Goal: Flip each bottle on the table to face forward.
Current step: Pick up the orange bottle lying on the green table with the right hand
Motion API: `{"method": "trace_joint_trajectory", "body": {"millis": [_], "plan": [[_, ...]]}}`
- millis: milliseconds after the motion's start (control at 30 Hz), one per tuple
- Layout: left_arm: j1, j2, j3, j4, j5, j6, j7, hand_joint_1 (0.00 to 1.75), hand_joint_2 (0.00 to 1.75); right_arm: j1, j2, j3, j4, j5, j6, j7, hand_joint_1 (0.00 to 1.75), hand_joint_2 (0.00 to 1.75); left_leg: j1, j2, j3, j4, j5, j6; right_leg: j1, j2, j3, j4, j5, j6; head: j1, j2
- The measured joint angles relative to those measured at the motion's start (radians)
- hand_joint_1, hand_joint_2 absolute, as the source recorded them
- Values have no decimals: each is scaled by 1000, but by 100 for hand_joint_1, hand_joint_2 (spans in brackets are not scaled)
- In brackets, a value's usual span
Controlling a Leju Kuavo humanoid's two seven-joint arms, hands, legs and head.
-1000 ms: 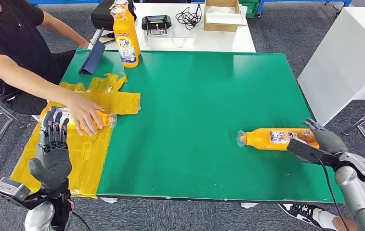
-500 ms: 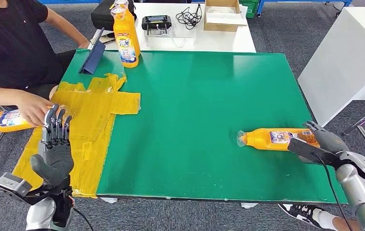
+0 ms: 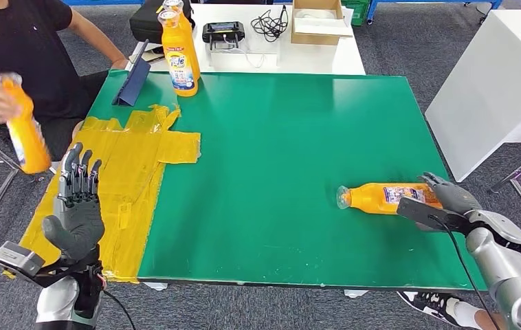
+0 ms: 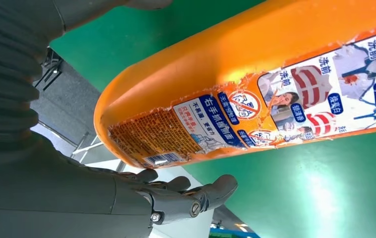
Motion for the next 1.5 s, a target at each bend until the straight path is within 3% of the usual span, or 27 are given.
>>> {"method": "trace_joint_trajectory", "body": {"millis": [300,333,467,500,700,1167,1367,1500], "plan": [[0,1,0,0,3,1,1,0,0,-15,14,22,19,24,3,5,0,175,0,0,0,0,0,0,0,0,0,0,0,0,0,0],[0,1,0,0,5,1,1,0,0,-18,16,30,22,34,7,7,7,175,0,0,0,0,0,0,0,0,0,0,0,0,0,0],[-1,2,0,4,16,1,1,0,0,-34,22,70,40,68,43,11,168,175,0,0,1,0,0,0,0,0,0,0,0,0,0,0],[-2,3,-1,6,17,2,1,0,0,-38,21,82,45,73,56,10,174,175,0,0,1,0,0,0,0,0,0,0,0,0,0,0],[-15,13,-10,21,30,2,1,0,0,-45,8,141,72,75,122,-1,170,175,0,0,2,0,0,0,1,0,1,0,0,0,0,0],[-50,25,-37,60,70,0,9,0,0,-46,15,205,102,65,117,12,174,175,0,1,10,0,0,0,3,0,9,-1,0,0,0,0],[-67,26,-51,77,74,1,25,0,0,-41,46,222,116,35,93,32,175,175,2,2,15,0,-1,0,4,1,15,-1,0,0,1,0],[-70,30,-62,90,87,0,53,0,0,-26,112,180,120,-85,39,46,175,175,5,12,20,-1,-4,-3,5,12,17,-1,0,-1,1,0]]}}
